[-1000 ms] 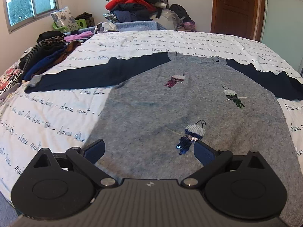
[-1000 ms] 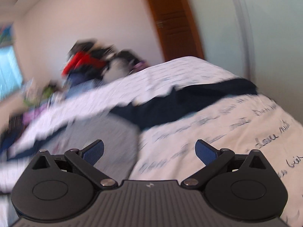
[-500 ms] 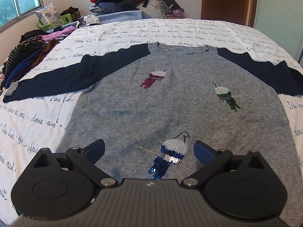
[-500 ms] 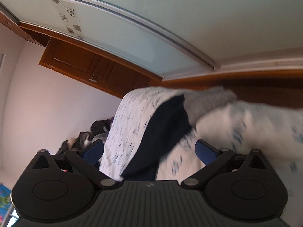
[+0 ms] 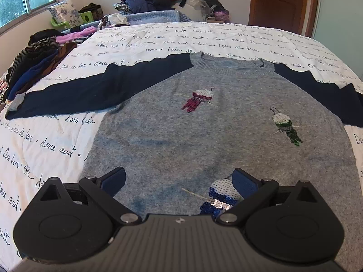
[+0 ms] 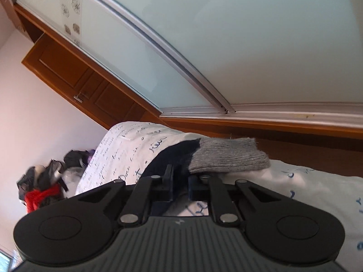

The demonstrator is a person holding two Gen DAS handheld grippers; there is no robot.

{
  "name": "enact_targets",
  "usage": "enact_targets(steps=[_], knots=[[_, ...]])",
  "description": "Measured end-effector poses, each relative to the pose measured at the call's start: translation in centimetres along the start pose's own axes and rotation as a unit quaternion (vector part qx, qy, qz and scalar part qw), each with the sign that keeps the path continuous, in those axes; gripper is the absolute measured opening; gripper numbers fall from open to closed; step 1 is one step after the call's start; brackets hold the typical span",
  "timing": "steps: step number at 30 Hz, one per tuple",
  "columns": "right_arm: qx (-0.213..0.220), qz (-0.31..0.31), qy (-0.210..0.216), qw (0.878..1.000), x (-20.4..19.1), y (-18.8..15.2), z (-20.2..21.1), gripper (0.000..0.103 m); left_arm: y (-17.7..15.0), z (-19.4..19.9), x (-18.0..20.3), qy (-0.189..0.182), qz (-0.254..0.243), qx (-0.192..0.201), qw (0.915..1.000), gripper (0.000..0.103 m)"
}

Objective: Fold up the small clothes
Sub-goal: 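Grasp the grey ribbed cuff of a navy sleeve with the right gripper, then lift the navy sleeve by its cuff and carry it across the sweater body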

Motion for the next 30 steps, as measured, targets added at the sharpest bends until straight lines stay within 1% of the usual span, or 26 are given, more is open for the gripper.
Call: enact_targets(steps=[3,7,9,10,11,13,14,15,16,18,19,21,23,24,26,27,28,29,30], knots=[[-0.007,0.047,0.034,0.998,-2.8,-1.2,1.1,0.01,-0.1,-0.3,-0.4,0.0,0.006,-0.003,1.0,0.099],[-0.011,0.133,0.083,0.988,-7.6,-3.5,2.4,0.01,-0.5,-0.4,-0.8,-0.003,0.011,-0.009,0.9999,0.099],[-0.02,0.158,0.1,0.982,-9.0,-4.6,2.6,0.009,-0.8,-0.4,-0.9,-0.005,0.013,-0.01,0.9999,0.099],[-0.034,0.164,0.111,0.98,-9.7,-5.4,2.5,0.009,-0.9,-0.3,-0.9,-0.007,0.013,-0.011,0.9998,0.099],[-0.051,0.172,0.122,0.976,-10.3,-6.2,2.5,0.01,-1.0,-0.3,-0.9,-0.008,0.013,-0.012,0.9998,0.099],[-0.086,0.202,0.147,0.964,-11.8,-8.3,2.5,0.01,-1.1,-0.3,-0.9,-0.01,0.014,-0.015,0.9997,0.099],[-0.094,0.22,0.151,0.959,-12.0,-9.0,2.6,0.01,-1.1,-0.2,-0.9,-0.012,0.015,-0.014,0.9997,0.099],[-0.103,0.249,0.151,0.951,-12.1,-9.6,2.6,0.012,-1.1,-0.1,-1.0,-0.015,0.016,-0.013,0.9997,0.099],[-0.105,0.287,0.143,0.941,-11.9,-9.9,2.7,0.013,-1.1,0.0,-0.9,-0.016,0.017,-0.011,0.9997,0.099],[-0.071,0.377,0.099,0.918,-10.7,-9.5,3.2,0.013,-1.1,0.1,-0.9,-0.017,0.014,-0.008,0.9997,0.099],[-0.051,0.418,0.077,0.904,-9.7,-8.9,3.5,0.013,-1.1,0.1,-0.8,-0.018,0.012,-0.009,0.9997,0.099],[-0.028,0.48,0.034,0.876,-7.2,-7.6,4.0,0.013,-1.2,-0.2,-0.6,-0.019,0.01,-0.013,0.9997,0.099],[-0.013,0.516,-0.013,0.856,-4.4,-5.4,4.0,0.013,-1.3,-0.6,-0.4,-0.021,0.013,-0.019,0.9995,0.099],[-0.015,0.533,-0.034,0.845,-3.4,-4.9,4.2,0.014,-1.4,-0.7,-0.2,-0.024,0.014,-0.022,0.9994,0.099],[-0.005,0.557,-0.061,0.828,-1.0,-3.0,4.4,0.016,-1.5,-1.0,0.2,-0.027,0.015,-0.026,0.9992,0.099],[0.002,0.568,-0.068,0.82,-0.2,-2.2,4.6,0.023,-1.5,-1.1,0.5,-0.028,0.013,-0.027,0.9991,0.099],[0.007,0.577,-0.073,0.813,0.5,-1.4,4.6,0.038,-1.6,-1.1,0.8,-0.029,0.01,-0.028,0.9991,0.099],[0.011,0.586,-0.075,0.806,1.0,-0.8,4.7,0.048,-1.6,-1.2,1.1,-0.031,0.006,-0.03,0.9991,0.099],[0.019,0.598,-0.074,0.798,0.9,-0.8,5.1,0.066,-1.7,-1.2,1.4,-0.032,0.002,-0.031,0.999,0.099]])
Point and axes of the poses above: each gripper's, at about its wrist camera, not at the fingertips, and z roughly against the way its jaws point, x to its right, y to its top, the point moved 9 cm from there along -z, roughly the way its jaws point, and after that the axes turned 8 degrees about x, right-handed, at the moved point
